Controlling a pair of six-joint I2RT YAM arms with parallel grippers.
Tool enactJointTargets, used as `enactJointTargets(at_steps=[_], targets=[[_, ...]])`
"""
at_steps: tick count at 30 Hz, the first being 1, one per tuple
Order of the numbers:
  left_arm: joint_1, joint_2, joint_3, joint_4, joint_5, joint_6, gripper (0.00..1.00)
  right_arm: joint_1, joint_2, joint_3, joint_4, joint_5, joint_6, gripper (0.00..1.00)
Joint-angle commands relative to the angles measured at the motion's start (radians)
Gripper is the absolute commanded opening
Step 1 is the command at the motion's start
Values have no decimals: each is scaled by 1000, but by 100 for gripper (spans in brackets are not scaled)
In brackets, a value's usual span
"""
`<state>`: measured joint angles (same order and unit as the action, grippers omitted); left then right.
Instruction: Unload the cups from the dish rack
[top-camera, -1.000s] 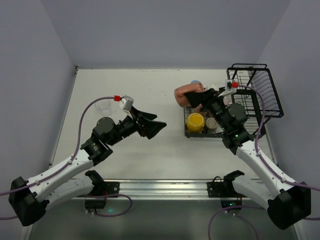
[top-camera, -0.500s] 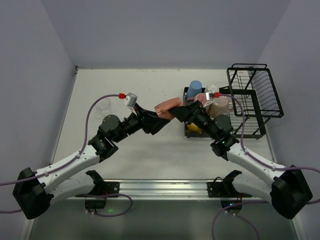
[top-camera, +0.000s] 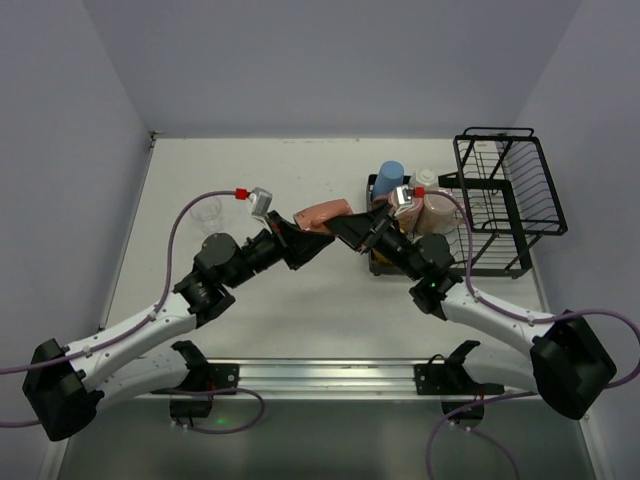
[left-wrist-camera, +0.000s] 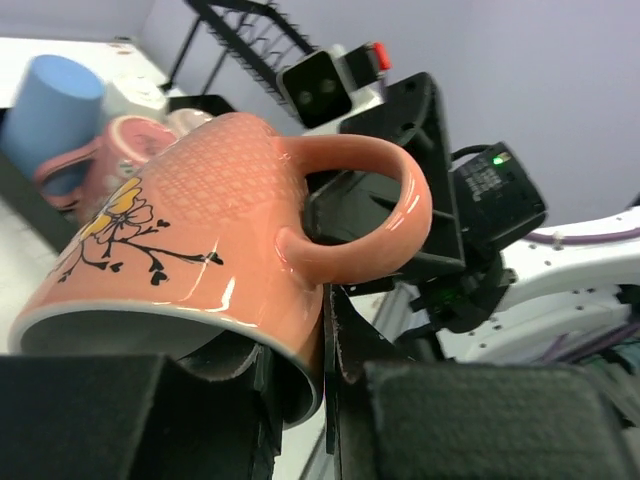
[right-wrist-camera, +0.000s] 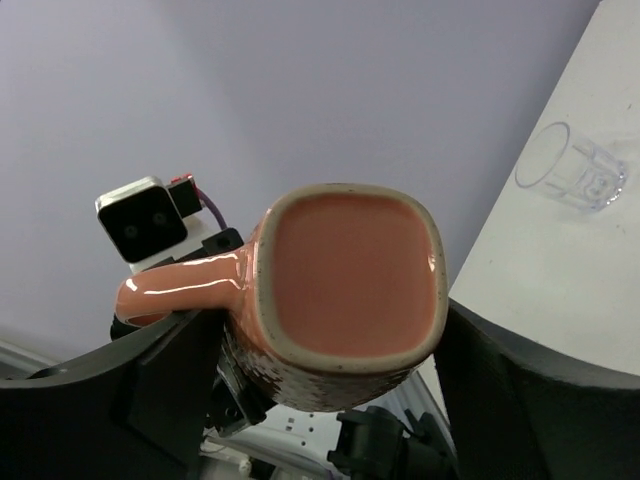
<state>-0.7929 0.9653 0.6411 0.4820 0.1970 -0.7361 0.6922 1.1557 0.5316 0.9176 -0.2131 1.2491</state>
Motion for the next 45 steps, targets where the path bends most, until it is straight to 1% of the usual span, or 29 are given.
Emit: enactJointTargets(at_steps=[1, 2, 3, 4, 5, 6, 7, 9, 10, 12, 13, 14, 16, 17, 19, 23, 24, 26, 28, 34, 40, 41, 43, 45], targets=[[20, -68, 20, -142, -189, 119, 0, -6, -45, -2, 72, 9, -40, 85], [20, -85, 28, -187, -230, 141, 0, -6, -53, 2, 34, 9, -53, 94], [20, -92, 34, -235, -298, 150, 0, -6, -57, 5, 5, 8, -59, 99], [20, -96, 55, -329, -329, 159, 0, -8, -63, 11, -41, -5, -80, 99], [23, -91, 71, -382, -387, 162, 0, -13, -67, 8, -60, -8, -88, 99], [30, -82, 107, -476, -395, 155, 0, -16, -71, 5, -77, -9, -91, 99], [61, -57, 124, -535, -386, 147, 0, -19, -77, -8, -100, -8, -106, 99], [90, -27, 175, -589, -341, 148, 0, -20, -94, -19, -138, 1, -125, 99], [127, 18, 199, -655, -338, 156, 0, -19, -99, -21, -198, 1, -148, 99], [176, 71, 274, -715, -320, 194, 0, -20, -113, -13, -268, -9, -189, 99], [226, 132, 322, -785, -317, 226, 0, -19, -122, 7, -361, -18, -230, 99], [265, 198, 345, -805, -323, 262, 0, -20, -123, 37, -467, -26, -293, 99], [299, 271, 420, -865, -338, 291, 0, -19, -131, 71, -564, -52, -350, 99], [323, 344, 443, -888, -340, 315, 0, -19, -132, 103, -653, -61, -388, 99], [348, 444, 518, -943, -323, 331, 0, -19, -131, 129, -744, -86, -428, 99], [391, 588, 632, -1020, -324, 382, 0, -10, -152, 139, -798, -104, -456, 99], [394, 614, 679, -1051, -343, 391, 0, -7, -159, 137, -804, -104, -462, 99], [406, 683, 716, -1072, -372, 406, 0, -2, -181, 128, -816, -94, -476, 99], [426, 740, 767, -1102, -358, 409, 0, 1, -195, 125, -833, -92, -490, 99], [500, 857, 874, -1161, -332, 435, 0, 9, -235, 134, -873, -72, -533, 99], [538, 969, 970, -1227, -303, 458, 0, 10, -246, 182, -956, -49, -594, 99], [541, 978, 979, -1235, -292, 461, 4, 10, -249, 180, -958, -49, -594, 99], [547, 995, 993, -1246, -280, 463, 10, 9, -252, 183, -959, -49, -597, 99], [551, 1001, 996, -1246, -272, 463, 18, 9, -252, 183, -964, -49, -600, 99]])
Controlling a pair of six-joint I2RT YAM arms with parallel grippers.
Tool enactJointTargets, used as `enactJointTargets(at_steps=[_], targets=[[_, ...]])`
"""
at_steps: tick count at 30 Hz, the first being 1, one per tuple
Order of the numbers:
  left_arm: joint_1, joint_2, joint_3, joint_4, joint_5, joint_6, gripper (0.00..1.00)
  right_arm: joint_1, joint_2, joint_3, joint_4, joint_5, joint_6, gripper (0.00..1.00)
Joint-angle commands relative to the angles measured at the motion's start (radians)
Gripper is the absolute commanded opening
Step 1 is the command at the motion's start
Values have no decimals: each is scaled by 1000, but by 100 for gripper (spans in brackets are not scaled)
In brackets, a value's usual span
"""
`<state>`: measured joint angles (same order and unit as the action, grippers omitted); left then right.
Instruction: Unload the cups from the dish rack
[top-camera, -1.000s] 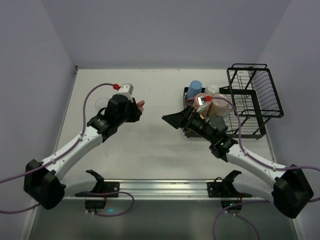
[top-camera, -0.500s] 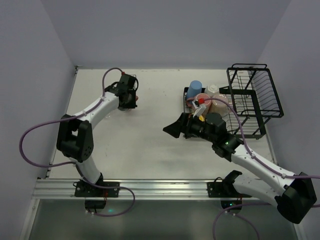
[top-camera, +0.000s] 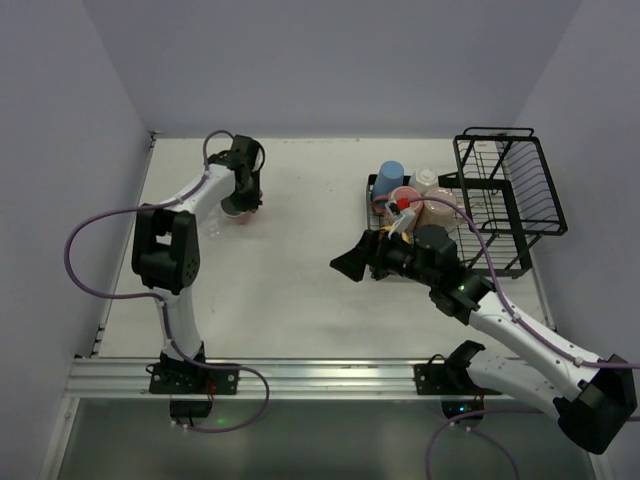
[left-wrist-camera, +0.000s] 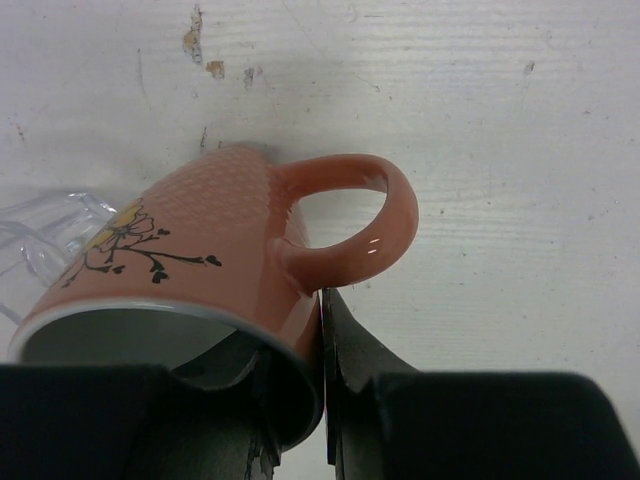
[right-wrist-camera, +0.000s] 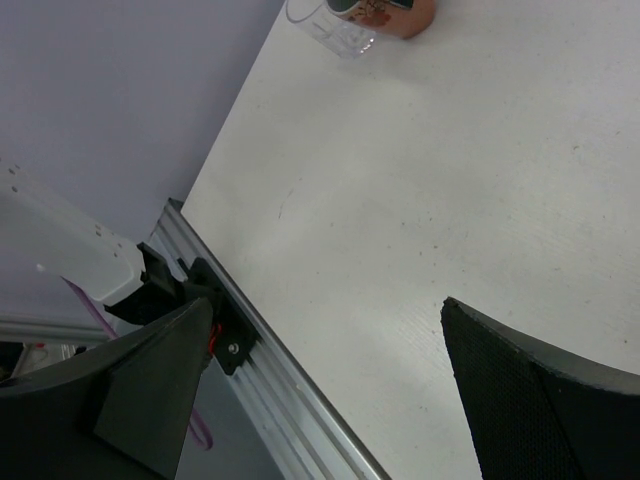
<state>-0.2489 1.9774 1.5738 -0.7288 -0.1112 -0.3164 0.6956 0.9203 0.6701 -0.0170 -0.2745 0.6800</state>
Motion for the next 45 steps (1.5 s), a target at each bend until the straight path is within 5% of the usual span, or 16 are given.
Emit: enactJointTargets(at_steps=[1, 7, 16, 22, 32, 36, 45], targets=[[8, -6, 64, -37, 39, 45, 21, 7, -17, 48, -34, 14, -33, 99], [10, -17, 74, -38, 39, 48, 51, 7, -21, 69, -72, 29, -49, 99], [10, -110, 91, -18, 62, 30, 71, 7, -70, 148, -245, 214, -134, 99], [0, -354, -13, 158, 296, -7, 97, -8, -69, 158, -348, 411, -223, 99], [-121, -741, -387, 406, 384, -58, 100, -162, 103, 178, -412, 448, -344, 99], [-211, -877, -529, 436, 343, -58, 100, -163, 204, 253, -461, 463, -390, 99], [-214, -1084, -738, 424, 354, -12, 100, -162, 379, 344, -524, 560, -407, 99]])
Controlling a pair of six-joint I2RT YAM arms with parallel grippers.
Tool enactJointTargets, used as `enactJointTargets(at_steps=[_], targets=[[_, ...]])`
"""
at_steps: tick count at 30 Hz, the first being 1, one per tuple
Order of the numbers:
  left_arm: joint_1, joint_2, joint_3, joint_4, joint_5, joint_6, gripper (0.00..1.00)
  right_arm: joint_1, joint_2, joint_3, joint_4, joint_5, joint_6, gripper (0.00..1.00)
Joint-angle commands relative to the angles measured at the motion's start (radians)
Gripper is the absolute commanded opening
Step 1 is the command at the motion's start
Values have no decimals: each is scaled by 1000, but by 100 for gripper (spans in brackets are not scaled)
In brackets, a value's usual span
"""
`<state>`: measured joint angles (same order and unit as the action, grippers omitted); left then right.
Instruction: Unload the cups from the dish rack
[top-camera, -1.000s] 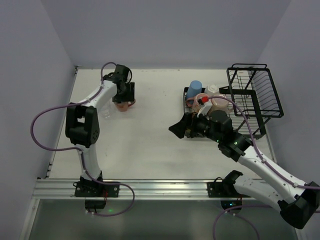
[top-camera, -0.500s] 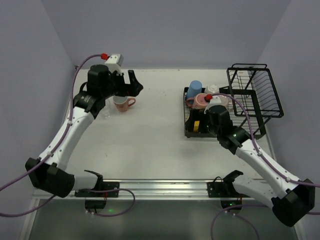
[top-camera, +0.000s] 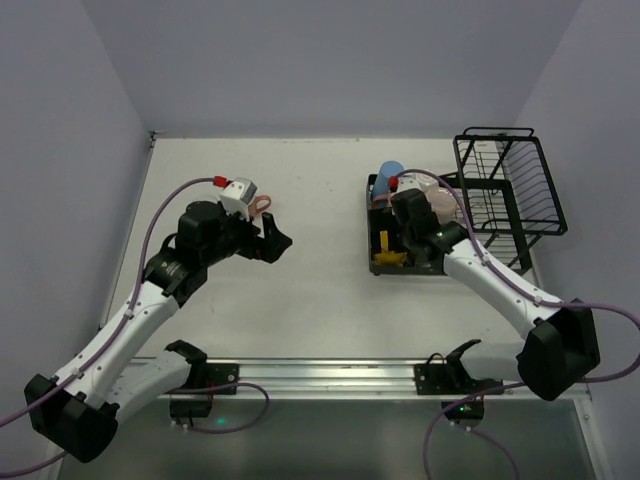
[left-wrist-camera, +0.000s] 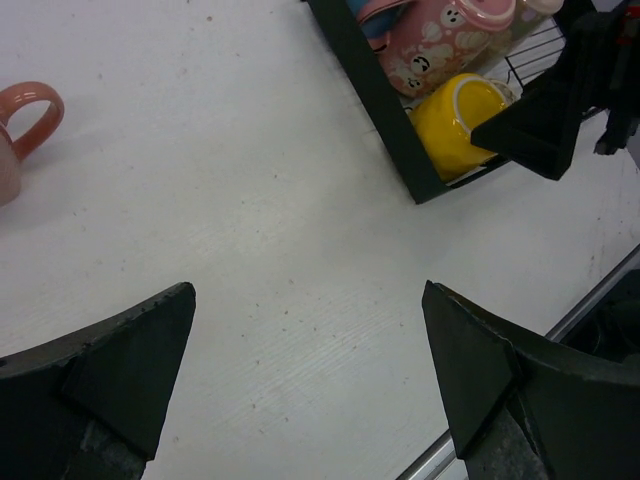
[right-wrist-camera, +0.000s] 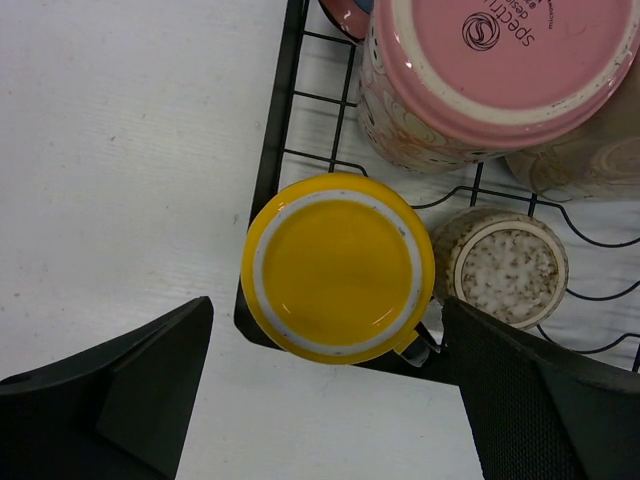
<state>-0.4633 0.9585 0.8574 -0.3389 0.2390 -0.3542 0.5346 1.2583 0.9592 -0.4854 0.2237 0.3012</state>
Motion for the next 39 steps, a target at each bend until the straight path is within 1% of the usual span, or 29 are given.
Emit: enactJointTargets(at_steps=[1, 5, 7, 14, 20, 22, 23, 24, 26, 27, 30, 33, 36, 37, 38, 39], targets=[[0, -73, -43, 34, -3, 34, 100, -1, 52, 58, -59, 84, -24, 99], [2, -80, -81, 54, -6, 53, 100, -1, 95, 81, -65, 57, -16, 99], [2, -60, -66, 31, 2, 67, 100, -4, 122, 88, -67, 65, -13, 99], [2, -78, -83, 37, 2, 73, 100, -15, 211, 99, -41, 42, -5, 99], [2, -72, -84, 44, 8, 69, 100, -25, 257, 92, -9, 55, -10, 99], [2, -69, -84, 46, 14, 63, 100, -25, 245, 81, 4, 69, -8, 93], [2, -70, -84, 51, 17, 58, 100, -24, 207, 66, 20, 75, -7, 90], [2, -72, -87, 54, 22, 51, 100, -24, 184, 56, 28, 85, -10, 76], [2, -72, -90, 70, 40, 37, 100, -25, 133, 41, 31, 107, -11, 64], [2, -69, -90, 77, 49, 23, 100, -24, 83, 38, 28, 115, -13, 55], [2, -63, -84, 106, 97, -11, 100, -22, 15, 32, 21, 102, -20, 48], [0, -61, -81, 124, 135, -46, 99, -19, -69, 29, 11, 69, -19, 46], [0, -72, -110, 178, 187, -100, 96, -9, -154, 33, 13, 28, -1, 44], [0, -81, -122, 231, 222, -121, 95, -4, -201, 33, 19, 10, 9, 44], [0, -86, -138, 263, 242, -171, 93, 5, -227, 27, 49, -41, 36, 43], [0, -89, -179, 305, 261, -202, 92, 10, -253, 21, 77, -76, 58, 43]])
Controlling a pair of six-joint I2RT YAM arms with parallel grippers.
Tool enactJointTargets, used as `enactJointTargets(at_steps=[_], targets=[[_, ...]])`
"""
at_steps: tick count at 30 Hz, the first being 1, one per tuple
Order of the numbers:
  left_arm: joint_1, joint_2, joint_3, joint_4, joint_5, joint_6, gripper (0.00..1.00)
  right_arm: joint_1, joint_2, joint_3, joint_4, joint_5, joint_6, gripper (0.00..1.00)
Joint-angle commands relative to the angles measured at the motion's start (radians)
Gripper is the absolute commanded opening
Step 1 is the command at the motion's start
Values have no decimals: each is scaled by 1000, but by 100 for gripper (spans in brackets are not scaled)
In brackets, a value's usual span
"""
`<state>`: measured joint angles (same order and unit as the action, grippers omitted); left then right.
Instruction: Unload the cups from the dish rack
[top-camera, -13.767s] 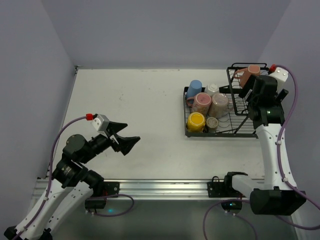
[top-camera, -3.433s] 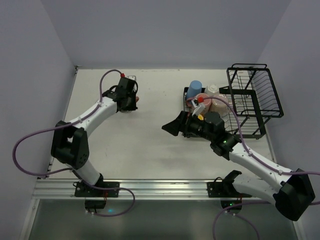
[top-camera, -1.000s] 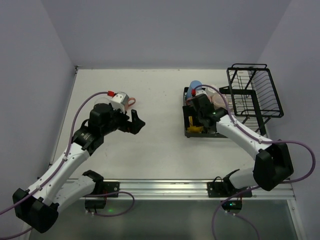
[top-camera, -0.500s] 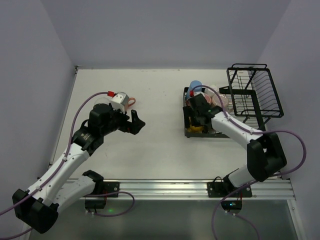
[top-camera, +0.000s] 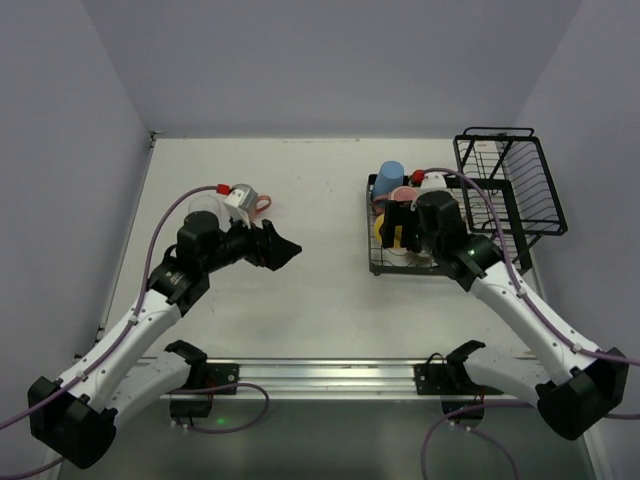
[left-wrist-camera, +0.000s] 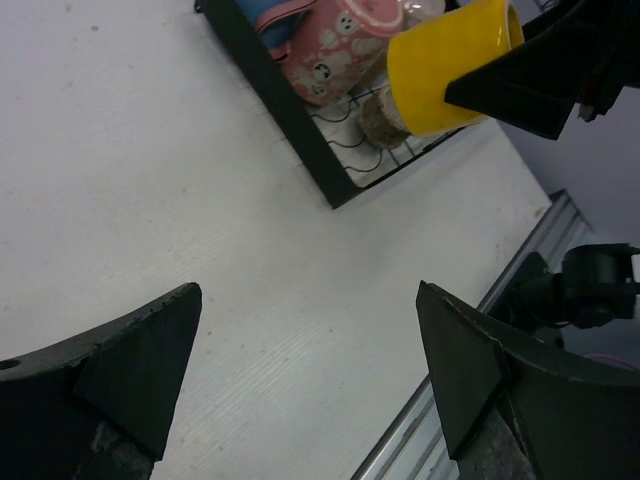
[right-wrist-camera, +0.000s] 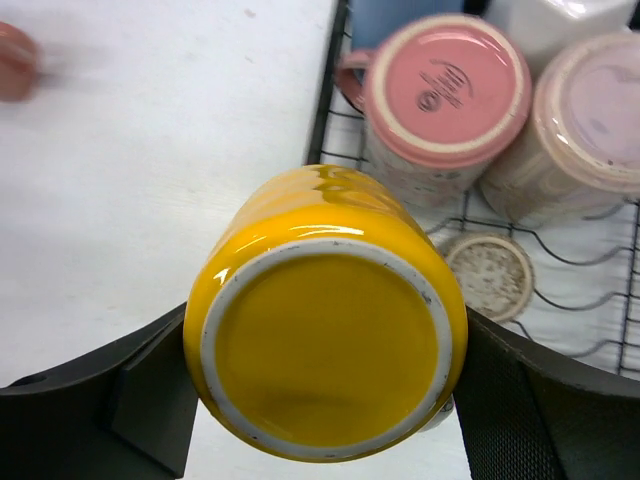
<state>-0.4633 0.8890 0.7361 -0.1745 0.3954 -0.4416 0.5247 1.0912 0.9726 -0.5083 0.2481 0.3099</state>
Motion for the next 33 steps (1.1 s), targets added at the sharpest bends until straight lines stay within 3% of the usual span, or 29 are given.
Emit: enactJointTargets(at_steps=[1, 5, 8, 14, 21, 33], targets=[[0, -27, -81, 253, 147, -147, 91, 26, -114, -5, 131, -140, 70, 43], [-5, -39, -204, 535, 207, -334, 86, 34, -252, -125, 431, -414, 300, 42], [-12, -24, -250, 696, 230, -409, 84, 47, -271, -175, 601, -507, 433, 41], [-54, 42, -267, 923, 263, -519, 83, 81, -243, -216, 770, -616, 555, 40], [-110, 73, -261, 992, 267, -528, 81, 89, -208, -261, 889, -668, 623, 40], [-153, 110, -257, 1073, 226, -526, 53, 106, -68, -307, 1085, -782, 765, 40]])
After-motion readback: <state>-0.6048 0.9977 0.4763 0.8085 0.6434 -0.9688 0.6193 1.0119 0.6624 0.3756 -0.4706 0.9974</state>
